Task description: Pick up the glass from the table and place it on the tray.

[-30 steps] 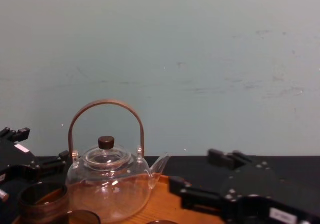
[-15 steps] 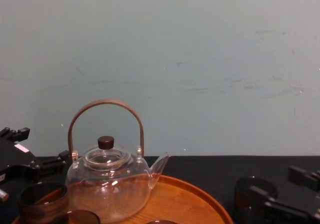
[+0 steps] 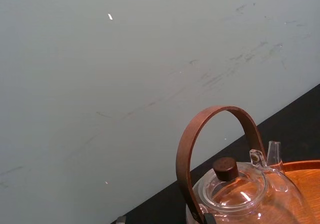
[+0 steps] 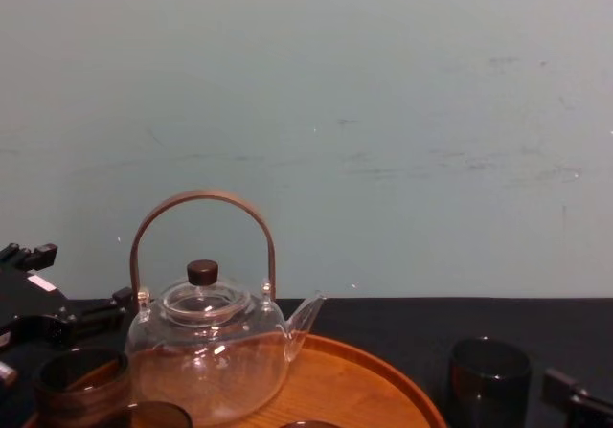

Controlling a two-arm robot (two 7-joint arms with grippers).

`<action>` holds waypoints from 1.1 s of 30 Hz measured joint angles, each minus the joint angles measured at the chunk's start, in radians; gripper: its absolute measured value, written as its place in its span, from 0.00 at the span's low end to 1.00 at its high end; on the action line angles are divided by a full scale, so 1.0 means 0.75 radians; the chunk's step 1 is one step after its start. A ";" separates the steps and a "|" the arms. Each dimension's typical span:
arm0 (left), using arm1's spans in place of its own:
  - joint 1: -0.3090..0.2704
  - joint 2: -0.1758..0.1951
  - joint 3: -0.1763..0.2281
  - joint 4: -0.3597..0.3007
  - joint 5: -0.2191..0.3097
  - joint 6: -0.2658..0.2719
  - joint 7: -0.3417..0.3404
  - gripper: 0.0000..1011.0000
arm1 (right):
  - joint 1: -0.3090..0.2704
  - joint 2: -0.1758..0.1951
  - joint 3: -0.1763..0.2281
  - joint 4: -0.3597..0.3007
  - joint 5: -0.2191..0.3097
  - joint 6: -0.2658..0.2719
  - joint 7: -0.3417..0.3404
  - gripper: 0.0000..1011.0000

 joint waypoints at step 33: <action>0.000 0.000 0.000 0.000 0.000 0.000 0.000 0.99 | 0.415 -0.103 -0.084 0.538 -0.070 0.005 0.116 0.99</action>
